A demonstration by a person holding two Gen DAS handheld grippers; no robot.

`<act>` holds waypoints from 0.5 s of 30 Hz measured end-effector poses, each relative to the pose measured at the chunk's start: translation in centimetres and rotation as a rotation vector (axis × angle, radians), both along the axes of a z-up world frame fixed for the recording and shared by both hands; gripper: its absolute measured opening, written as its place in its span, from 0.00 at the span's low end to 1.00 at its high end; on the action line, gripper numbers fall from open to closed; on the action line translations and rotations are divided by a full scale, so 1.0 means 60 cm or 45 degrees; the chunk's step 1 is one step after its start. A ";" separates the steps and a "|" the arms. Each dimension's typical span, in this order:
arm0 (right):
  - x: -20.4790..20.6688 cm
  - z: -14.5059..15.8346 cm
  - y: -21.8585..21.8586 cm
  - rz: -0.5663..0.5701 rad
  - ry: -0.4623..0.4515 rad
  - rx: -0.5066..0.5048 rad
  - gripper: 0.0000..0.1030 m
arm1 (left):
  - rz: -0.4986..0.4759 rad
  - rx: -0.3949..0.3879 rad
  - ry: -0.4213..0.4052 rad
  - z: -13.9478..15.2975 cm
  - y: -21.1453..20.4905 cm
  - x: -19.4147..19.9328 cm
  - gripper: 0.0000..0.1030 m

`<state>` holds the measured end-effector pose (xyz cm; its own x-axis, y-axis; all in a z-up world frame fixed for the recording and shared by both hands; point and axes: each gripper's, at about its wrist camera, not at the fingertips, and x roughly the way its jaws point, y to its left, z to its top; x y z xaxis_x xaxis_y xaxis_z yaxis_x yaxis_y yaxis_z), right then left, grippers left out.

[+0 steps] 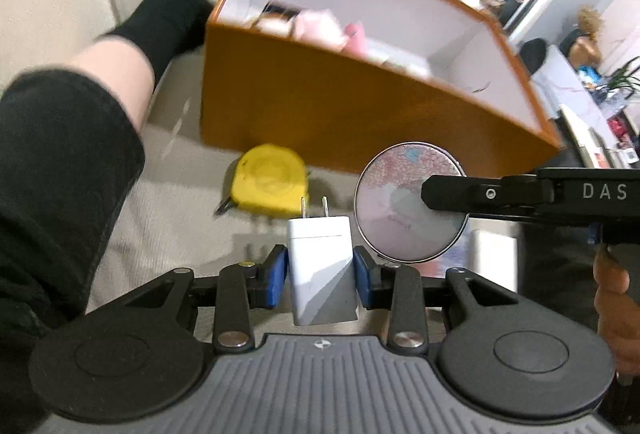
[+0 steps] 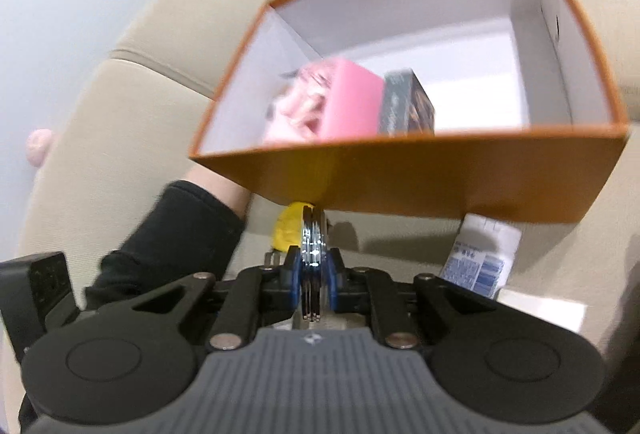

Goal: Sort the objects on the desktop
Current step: 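Carry the white charger and compact mirror over the orange box with both tools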

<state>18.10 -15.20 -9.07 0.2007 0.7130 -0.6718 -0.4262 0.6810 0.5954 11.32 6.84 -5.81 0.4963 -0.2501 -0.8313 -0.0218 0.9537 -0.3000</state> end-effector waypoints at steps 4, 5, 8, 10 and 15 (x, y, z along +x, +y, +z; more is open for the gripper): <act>-0.002 0.066 -0.020 0.018 -0.114 0.025 0.13 | -0.049 -0.026 -0.079 0.050 -0.006 -0.001 0.39; 0.001 0.085 -0.032 0.011 -0.141 0.034 0.13 | -0.062 -0.030 -0.101 0.063 -0.008 0.000 0.39; 0.027 0.126 -0.047 -0.036 -0.215 0.029 0.13 | -0.106 -0.034 -0.173 0.103 -0.016 0.015 0.39; 0.055 0.138 -0.052 -0.091 -0.255 -0.032 0.13 | -0.126 -0.040 -0.215 0.126 -0.020 0.027 0.39; 0.134 0.098 -0.038 -0.160 -0.216 -0.218 0.13 | -0.131 -0.002 -0.275 0.151 -0.026 0.074 0.39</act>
<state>26.16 -17.47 -3.17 0.4006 0.5544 -0.7295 -0.4161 0.8194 0.3943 15.78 5.28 3.22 0.6348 -0.3094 -0.7081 0.1400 0.9472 -0.2883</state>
